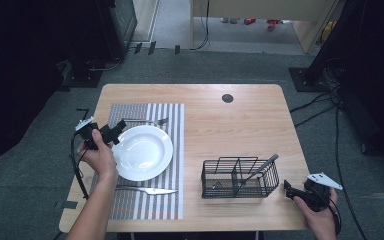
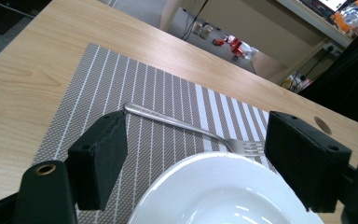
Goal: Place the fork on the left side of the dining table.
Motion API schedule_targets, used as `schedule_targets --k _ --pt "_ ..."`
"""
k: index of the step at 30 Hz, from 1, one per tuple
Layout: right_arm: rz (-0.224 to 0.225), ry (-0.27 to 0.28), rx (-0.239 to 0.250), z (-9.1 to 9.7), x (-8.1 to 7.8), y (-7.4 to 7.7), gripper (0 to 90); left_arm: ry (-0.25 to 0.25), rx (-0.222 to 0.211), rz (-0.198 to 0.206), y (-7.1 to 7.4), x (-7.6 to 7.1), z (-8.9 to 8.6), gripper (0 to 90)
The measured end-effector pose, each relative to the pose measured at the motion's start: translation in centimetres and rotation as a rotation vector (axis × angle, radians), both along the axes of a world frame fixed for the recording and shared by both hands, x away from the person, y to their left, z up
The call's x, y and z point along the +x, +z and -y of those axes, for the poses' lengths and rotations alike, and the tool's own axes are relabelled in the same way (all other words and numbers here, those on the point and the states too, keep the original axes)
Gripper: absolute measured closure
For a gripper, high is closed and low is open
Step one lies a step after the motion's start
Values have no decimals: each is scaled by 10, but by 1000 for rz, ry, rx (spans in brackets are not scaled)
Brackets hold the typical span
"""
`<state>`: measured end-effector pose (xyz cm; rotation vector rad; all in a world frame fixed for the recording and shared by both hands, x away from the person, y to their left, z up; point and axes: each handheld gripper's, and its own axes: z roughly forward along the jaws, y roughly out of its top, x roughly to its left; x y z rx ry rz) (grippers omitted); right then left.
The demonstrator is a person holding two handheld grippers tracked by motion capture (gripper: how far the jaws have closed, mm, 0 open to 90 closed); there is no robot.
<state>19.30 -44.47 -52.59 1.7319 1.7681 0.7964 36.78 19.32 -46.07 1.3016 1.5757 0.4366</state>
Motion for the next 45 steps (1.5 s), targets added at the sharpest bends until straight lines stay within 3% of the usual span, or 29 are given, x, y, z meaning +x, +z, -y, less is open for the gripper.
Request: schedule_targets --k 6,15,17,19,26,31,37,40,45 --pt "1 -1 -1 0 0 0 126 -10 31 12 1 -12 -6 210" --pt "1 -2 -1 0 0 0 126 -71 59 48 8 -35 -9 182" --pt "1 -2 -1 0 0 0 126 -81 85 65 10 -44 -11 179" --pt "1 -2 -1 0 0 0 126 -82 85 72 8 -51 -13 179" --pt "0 -2 0 0 0 0 126 -92 103 63 5 -67 -18 179" --pt "0 -3 -1 0 0 0 126 -84 160 78 3 -83 -23 179" --pt "0 -3 -1 0 0 0 126 -83 186 81 -2 -100 -28 179" --pt "-1 -3 -1 0 0 0 126 -73 232 90 -7 -110 -29 179" --pt "-1 -4 -1 0 0 0 125 -86 259 68 -15 -124 -32 179"
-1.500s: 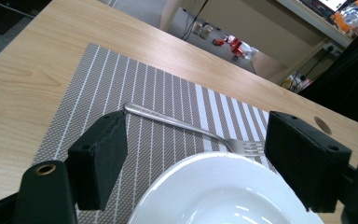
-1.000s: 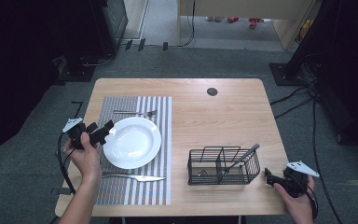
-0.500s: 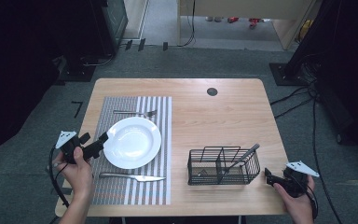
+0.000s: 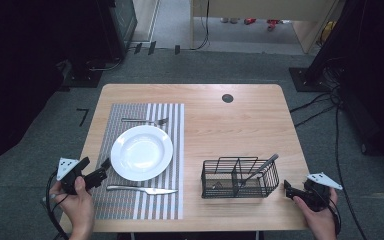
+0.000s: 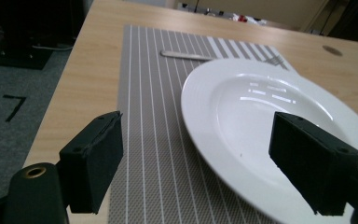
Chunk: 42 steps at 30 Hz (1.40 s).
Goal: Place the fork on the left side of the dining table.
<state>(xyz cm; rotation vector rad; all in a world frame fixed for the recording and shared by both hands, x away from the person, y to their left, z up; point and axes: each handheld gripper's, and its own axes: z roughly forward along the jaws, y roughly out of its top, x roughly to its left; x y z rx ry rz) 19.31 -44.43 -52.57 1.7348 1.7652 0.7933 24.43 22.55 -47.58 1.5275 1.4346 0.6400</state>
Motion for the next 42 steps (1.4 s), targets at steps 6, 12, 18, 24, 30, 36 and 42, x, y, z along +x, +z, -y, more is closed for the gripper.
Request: schedule_targets --k 6,12,18,24,30,36,42 --pt "0 -3 1 0 0 0 126 -15 34 -32 -7 -13 -4 179" --pt "0 -7 -1 -1 0 0 121 -14 79 -45 -17 -30 -10 179" --pt "-1 -11 -1 -1 0 0 117 -28 112 -84 -29 -40 -12 179" --pt "-2 -11 0 -1 0 0 116 -65 155 -121 -36 -41 -10 179" --pt "-1 -8 -1 0 0 0 116 -80 180 -154 -40 -39 -6 179" --pt "-1 -7 0 0 0 0 116 -101 240 -211 -42 -37 -1 162" --pt "-2 -7 0 0 0 0 115 -87 264 -231 -43 -34 0 94"
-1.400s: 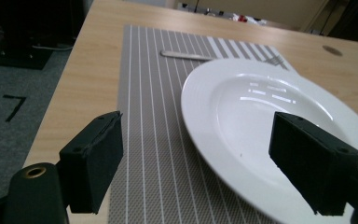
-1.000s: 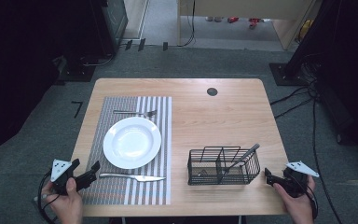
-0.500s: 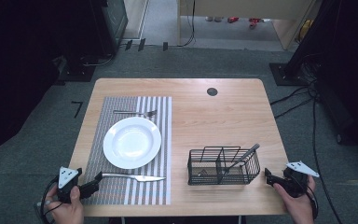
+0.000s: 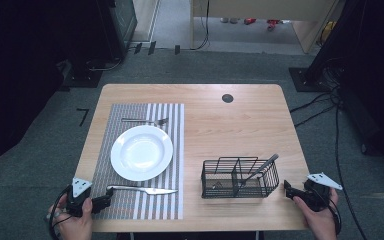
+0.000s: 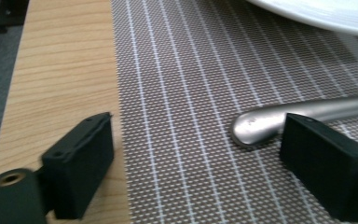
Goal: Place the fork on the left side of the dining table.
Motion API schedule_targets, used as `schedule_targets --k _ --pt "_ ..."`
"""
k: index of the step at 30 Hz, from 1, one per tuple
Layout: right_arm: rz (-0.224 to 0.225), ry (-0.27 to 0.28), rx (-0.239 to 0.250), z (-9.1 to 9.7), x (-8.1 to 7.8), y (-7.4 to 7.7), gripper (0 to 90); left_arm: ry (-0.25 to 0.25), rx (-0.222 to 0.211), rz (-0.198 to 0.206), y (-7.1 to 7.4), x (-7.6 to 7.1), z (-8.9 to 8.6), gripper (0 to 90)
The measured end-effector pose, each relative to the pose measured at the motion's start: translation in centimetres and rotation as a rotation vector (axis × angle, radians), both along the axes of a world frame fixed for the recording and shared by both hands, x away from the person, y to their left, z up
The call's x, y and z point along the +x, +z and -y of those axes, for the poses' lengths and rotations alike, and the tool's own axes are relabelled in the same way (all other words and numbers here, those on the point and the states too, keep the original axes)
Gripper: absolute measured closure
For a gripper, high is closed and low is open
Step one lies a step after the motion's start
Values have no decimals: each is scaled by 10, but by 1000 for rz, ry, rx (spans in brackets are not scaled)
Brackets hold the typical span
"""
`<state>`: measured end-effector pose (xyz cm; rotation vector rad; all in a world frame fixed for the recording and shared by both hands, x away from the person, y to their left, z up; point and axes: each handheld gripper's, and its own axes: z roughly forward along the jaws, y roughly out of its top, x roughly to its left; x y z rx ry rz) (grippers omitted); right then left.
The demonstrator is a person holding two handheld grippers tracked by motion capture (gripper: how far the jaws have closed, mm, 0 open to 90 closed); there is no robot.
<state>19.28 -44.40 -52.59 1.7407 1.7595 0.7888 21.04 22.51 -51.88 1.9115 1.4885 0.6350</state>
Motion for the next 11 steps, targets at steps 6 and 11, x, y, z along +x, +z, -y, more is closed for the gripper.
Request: schedule_targets --k 6,11 --pt "0 1 0 0 0 0 115 1 0 -2 0 1 0 76" --pt "-1 1 0 0 0 0 115 0 0 -2 0 1 0 76"
